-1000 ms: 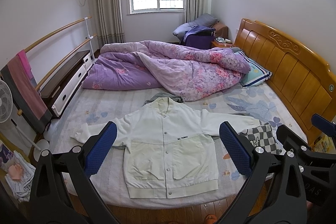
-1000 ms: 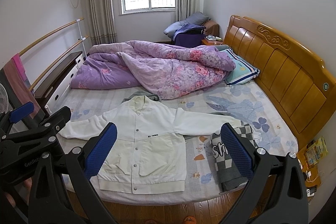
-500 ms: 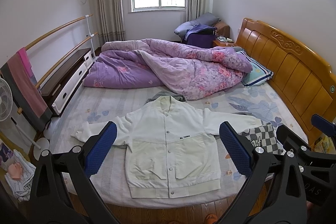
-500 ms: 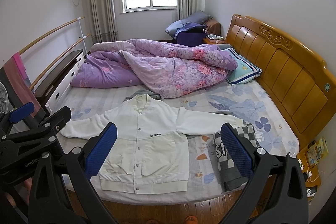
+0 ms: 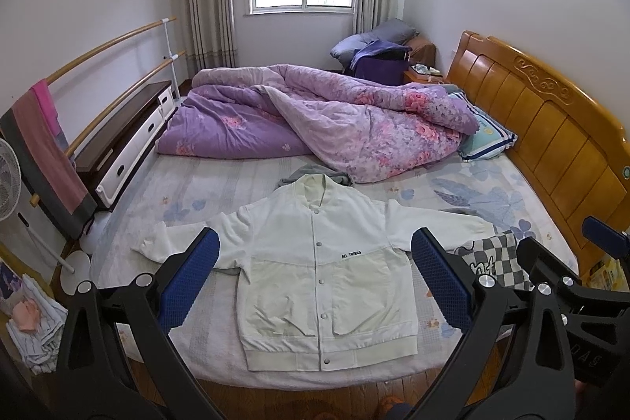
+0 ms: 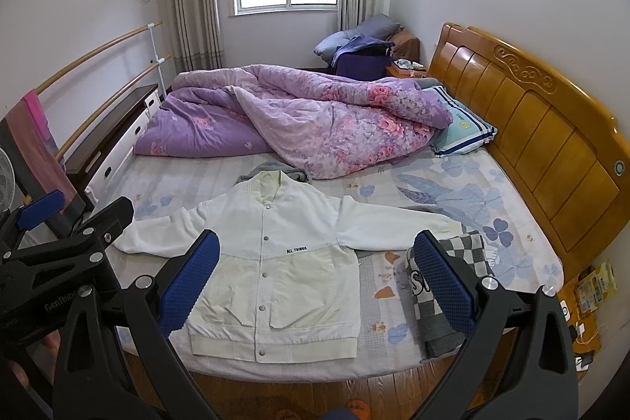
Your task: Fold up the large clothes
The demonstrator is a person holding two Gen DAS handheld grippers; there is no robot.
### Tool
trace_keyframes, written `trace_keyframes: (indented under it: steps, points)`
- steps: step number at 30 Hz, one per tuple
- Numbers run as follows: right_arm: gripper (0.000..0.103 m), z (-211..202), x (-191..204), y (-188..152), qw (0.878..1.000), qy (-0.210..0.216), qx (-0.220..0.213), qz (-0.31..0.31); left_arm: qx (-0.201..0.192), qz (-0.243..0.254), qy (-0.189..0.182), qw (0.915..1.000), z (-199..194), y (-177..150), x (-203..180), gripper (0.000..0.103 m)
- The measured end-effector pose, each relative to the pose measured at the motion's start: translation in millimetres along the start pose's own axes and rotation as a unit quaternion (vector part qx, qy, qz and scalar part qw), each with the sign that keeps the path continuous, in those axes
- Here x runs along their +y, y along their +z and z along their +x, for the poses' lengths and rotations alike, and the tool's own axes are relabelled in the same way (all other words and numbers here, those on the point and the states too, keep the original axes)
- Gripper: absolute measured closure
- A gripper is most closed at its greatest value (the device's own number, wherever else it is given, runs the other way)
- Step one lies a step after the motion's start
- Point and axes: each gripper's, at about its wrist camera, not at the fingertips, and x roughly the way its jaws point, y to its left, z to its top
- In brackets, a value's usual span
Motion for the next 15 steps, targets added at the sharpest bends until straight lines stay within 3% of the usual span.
trace_keyframes:
  steps: [15]
  points:
    - [0.008,73,-2,33,0.999,0.032,0.027,0.001,0.029,-0.004,0.024,0.9993,73,35,5,0.005]
